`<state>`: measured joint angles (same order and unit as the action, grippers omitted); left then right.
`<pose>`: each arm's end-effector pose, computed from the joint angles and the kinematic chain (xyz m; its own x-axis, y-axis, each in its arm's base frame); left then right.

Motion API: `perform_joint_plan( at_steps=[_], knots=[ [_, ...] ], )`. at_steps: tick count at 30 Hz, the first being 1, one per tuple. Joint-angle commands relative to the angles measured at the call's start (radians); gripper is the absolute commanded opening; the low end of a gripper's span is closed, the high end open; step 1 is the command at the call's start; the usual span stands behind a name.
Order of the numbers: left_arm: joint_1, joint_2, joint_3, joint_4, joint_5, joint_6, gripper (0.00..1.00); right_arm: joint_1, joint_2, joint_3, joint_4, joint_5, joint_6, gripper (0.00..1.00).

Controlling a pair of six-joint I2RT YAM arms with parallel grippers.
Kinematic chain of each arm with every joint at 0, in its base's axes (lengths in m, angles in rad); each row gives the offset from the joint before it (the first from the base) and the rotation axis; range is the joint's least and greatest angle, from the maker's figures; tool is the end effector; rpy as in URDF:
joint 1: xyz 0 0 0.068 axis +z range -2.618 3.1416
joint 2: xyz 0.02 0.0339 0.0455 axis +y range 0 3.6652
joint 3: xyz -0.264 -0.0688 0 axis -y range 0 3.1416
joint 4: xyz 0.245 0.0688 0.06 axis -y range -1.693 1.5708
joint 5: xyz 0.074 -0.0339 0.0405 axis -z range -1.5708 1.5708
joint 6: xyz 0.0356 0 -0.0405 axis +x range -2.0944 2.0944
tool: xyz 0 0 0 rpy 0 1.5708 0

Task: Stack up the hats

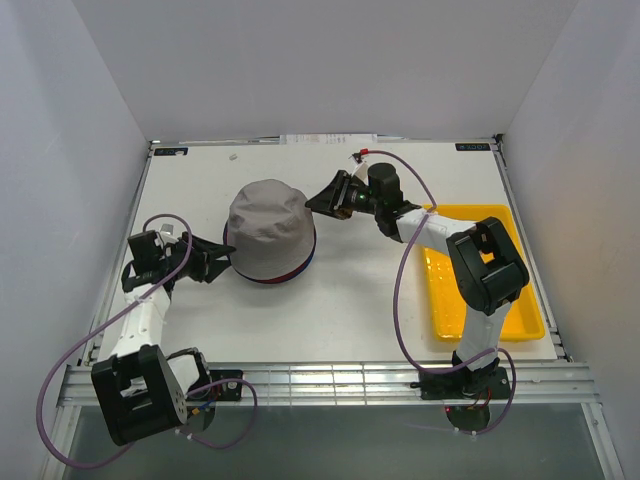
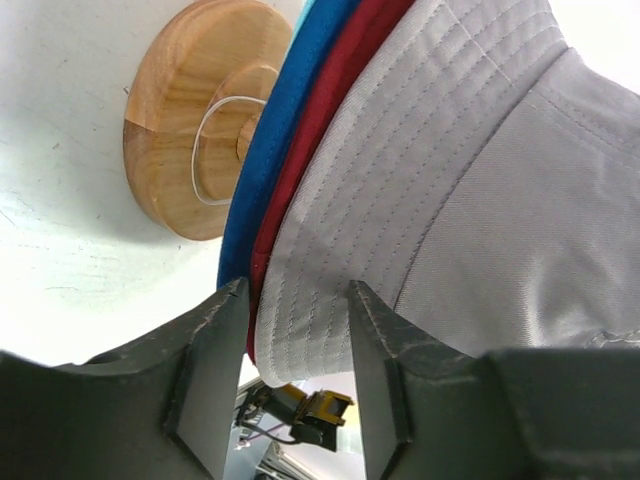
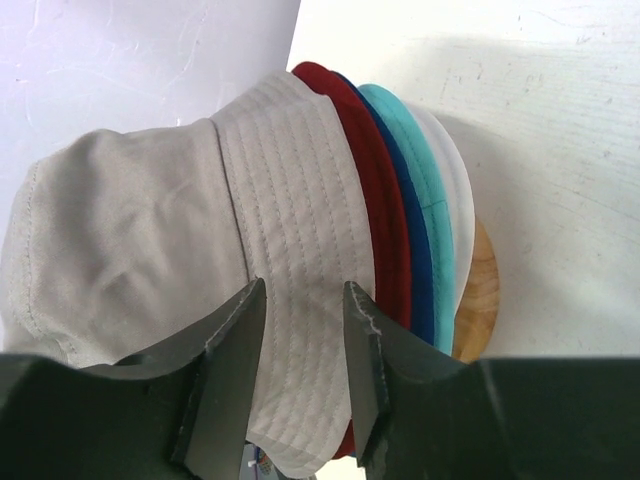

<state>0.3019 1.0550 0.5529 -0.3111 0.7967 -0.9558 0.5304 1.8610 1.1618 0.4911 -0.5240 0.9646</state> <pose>0.1998 0.0356 0.2060 -0.6136 -0.7891 0.0278 -0.4158 0.2930 -0.8610 0.3569 0.2300 0.2330 -0.8085 0.3507 -0.4725 -0.3437 0.3703 0.8630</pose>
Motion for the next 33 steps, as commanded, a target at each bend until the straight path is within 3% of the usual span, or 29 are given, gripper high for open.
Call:
perform_joint_plan(
  at_steps=[1,8,18,27,33],
  knots=[
    [0.003,-0.024,-0.015,0.058,0.026,-0.049,0.53,-0.001,-0.008,-0.027,0.072,-0.014,0.022,0.42],
    [0.003,0.014,-0.008,0.079,0.012,-0.049,0.33,-0.001,-0.019,-0.059,0.089,-0.016,0.025,0.35],
    [0.003,0.077,0.018,0.067,-0.036,-0.005,0.00,-0.003,-0.036,-0.086,0.095,-0.018,0.019,0.35],
    [0.013,0.145,0.064,0.037,-0.071,0.061,0.00,-0.017,-0.042,-0.073,0.075,-0.014,0.008,0.51],
    [0.016,0.198,0.120,0.006,-0.085,0.104,0.00,-0.027,-0.036,-0.028,0.058,-0.022,-0.001,0.53]
  ],
)
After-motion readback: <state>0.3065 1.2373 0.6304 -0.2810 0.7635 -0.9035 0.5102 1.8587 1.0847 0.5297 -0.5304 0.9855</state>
